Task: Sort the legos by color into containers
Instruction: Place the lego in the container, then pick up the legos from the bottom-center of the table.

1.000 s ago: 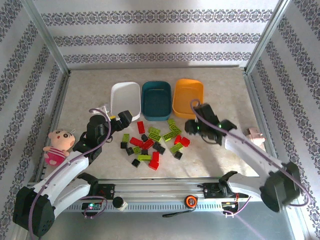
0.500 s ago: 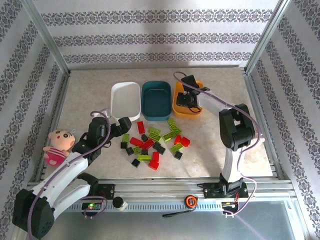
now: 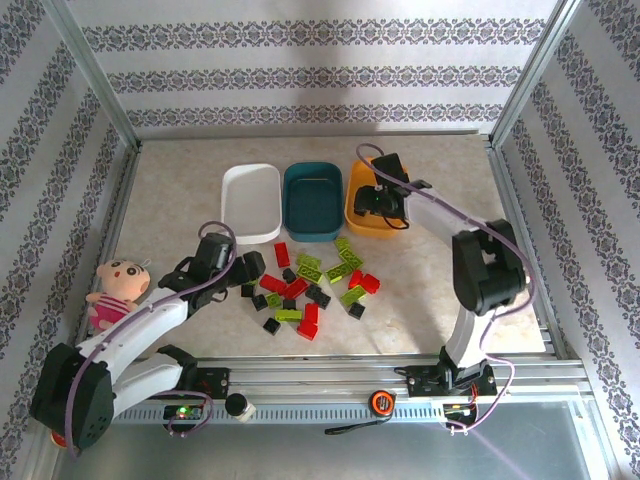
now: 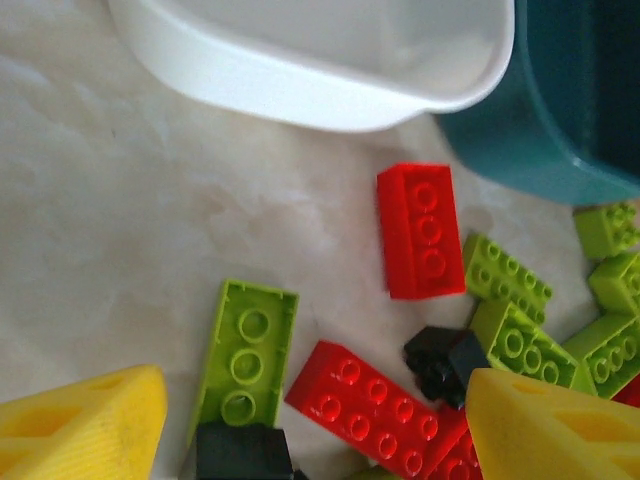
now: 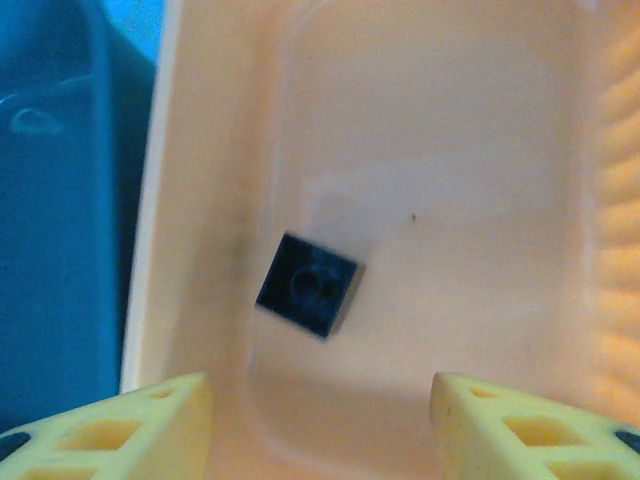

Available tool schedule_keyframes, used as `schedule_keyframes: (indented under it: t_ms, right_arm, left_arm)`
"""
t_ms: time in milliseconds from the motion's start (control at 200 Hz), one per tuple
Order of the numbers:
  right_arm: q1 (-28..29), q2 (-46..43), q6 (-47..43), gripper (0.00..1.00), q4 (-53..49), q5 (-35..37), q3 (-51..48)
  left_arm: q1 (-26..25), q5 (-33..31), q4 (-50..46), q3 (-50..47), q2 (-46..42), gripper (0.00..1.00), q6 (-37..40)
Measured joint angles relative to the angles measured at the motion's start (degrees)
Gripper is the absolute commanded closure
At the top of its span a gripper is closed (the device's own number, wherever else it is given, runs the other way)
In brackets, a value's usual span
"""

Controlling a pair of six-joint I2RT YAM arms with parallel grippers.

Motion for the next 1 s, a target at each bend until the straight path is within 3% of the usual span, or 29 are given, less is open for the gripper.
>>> schedule_keyframes:
  t_ms: [145, 375, 590, 775, 1004]
  right_arm:
    - [1.5, -8.0, 0.4, 0.40, 3.2, -0.1, -7.6]
    - [2.0, -11.9, 0.4, 0.40, 4.7, -0.3, -13.4]
    - [2.0, -14.6, 0.4, 0.40, 5.3, -0.7, -14.7]
    - [2.0, -16.7, 0.4, 0.40, 5.5, -0.7, -14.7]
    - [2.0, -18.1, 0.4, 0.40, 5.5, -0.7, -15.0]
  left_arm:
    - [-3.0, -1.9, -3.4, 0.7, 3.2, 0.31, 0.1]
    - [-8.3, -5.9, -7.9, 0.7, 4.9, 0.31, 0.1]
    - [-9.0, -7.8, -5.9, -0.7, 6.4, 0.36, 0.6]
    - [-9.1, -9.2, -3.7, -1.1, 9.6, 0.45, 1.6]
    - [-9.1, -10.0, -1.5, -1.2, 12.0, 0.68, 2.8]
